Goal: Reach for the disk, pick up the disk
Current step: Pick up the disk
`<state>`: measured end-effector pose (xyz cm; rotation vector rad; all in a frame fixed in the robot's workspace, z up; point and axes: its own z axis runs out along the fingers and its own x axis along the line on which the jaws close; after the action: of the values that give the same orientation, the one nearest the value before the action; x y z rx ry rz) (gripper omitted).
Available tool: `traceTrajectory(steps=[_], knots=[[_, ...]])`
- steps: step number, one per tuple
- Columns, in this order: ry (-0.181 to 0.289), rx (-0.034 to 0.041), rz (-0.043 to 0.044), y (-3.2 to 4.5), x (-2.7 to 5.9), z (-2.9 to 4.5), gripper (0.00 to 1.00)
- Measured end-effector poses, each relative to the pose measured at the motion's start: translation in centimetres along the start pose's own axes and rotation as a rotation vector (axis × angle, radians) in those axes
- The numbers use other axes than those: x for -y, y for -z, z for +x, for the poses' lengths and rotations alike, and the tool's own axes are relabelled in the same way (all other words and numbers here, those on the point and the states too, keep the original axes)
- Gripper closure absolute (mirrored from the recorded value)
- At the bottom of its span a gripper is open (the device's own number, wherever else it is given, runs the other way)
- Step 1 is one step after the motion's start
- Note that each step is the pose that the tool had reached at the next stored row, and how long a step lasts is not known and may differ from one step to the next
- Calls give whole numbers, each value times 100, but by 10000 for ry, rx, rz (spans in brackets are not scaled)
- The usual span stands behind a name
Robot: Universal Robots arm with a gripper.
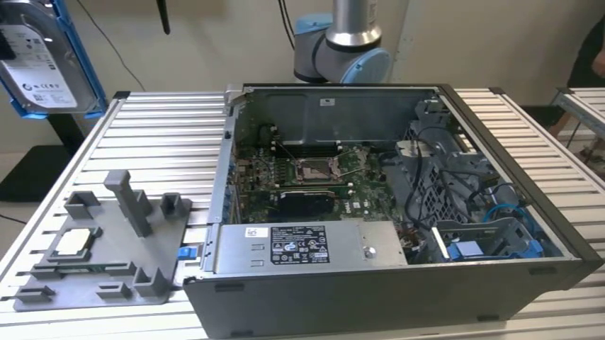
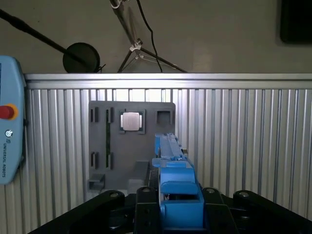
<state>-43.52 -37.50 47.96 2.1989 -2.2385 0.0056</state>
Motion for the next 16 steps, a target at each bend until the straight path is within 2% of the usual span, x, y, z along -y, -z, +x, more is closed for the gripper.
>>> traceTrajectory(steps=[16], knots=[[0, 1, 1, 0, 409, -7, 100]])
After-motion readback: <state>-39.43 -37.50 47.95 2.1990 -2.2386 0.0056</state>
